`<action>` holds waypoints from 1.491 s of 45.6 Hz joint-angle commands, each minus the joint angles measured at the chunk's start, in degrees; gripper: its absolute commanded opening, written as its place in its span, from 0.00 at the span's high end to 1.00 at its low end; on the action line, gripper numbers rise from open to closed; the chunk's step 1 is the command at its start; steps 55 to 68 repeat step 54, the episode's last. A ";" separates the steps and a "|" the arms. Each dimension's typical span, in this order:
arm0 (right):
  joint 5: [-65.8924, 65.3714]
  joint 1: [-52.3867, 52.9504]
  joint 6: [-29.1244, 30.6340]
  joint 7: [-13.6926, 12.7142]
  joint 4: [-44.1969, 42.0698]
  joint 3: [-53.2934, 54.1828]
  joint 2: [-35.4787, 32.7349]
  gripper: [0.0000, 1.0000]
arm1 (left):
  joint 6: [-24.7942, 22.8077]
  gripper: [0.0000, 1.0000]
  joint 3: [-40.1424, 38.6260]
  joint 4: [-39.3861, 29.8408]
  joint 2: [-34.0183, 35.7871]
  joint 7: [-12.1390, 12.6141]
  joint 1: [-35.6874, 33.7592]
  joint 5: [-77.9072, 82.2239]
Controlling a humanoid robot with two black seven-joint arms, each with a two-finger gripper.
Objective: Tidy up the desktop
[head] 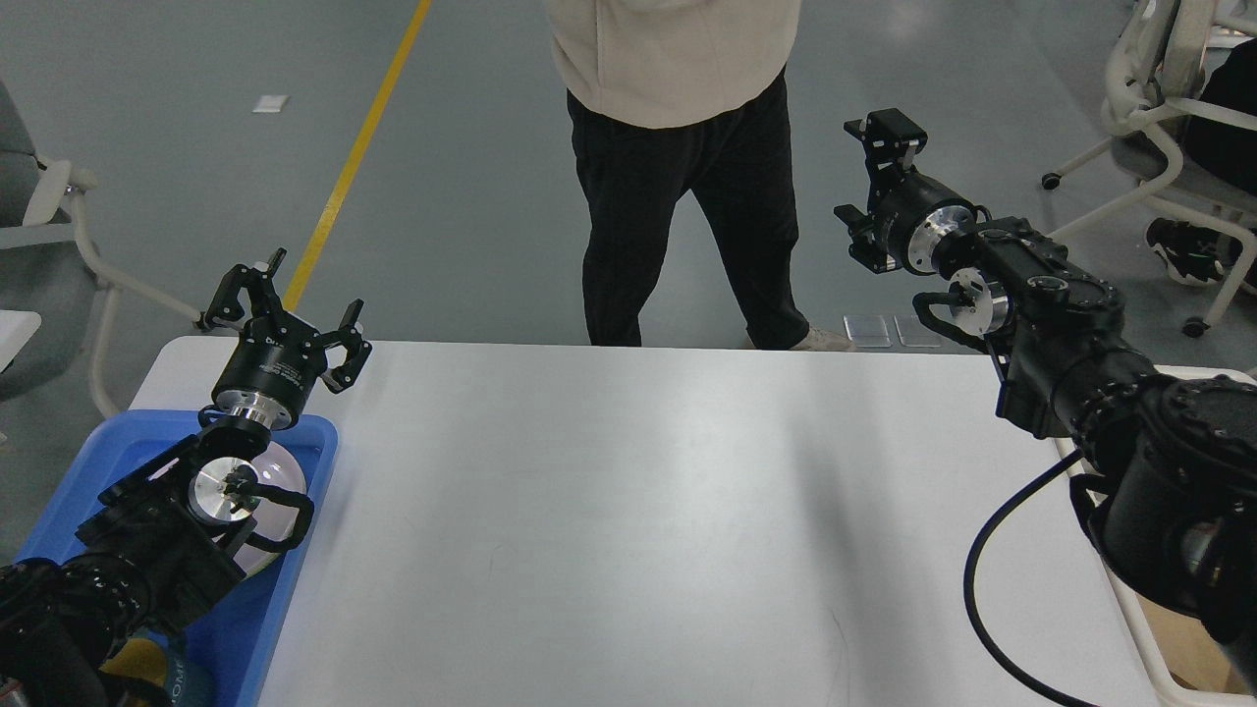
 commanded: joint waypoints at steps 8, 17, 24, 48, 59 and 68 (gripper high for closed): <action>0.03 -3.29 0.23 0.09 0.30 4.24 0.40 0.00 | 0.00 0.03 0.00 0.00 0.00 0.00 0.00 0.00; 0.03 -4.08 0.32 0.00 0.30 6.43 0.23 0.00 | 0.00 0.03 0.00 0.00 0.00 0.00 0.00 0.00; 0.03 -3.47 0.40 0.09 0.30 6.61 0.23 0.00 | 0.00 0.03 0.00 0.00 0.00 0.00 0.00 0.00; 0.03 -4.26 0.49 0.00 0.30 6.97 -1.62 0.00 | 0.00 0.03 0.00 0.00 0.00 0.00 0.00 0.00; 0.03 -4.52 0.67 0.09 0.30 7.05 -2.15 0.00 | 0.00 0.03 0.00 0.00 0.00 0.00 0.00 0.00; 0.03 -4.52 0.67 0.09 0.30 7.05 -2.15 0.00 | 0.00 0.03 0.00 0.00 0.00 0.00 0.00 0.00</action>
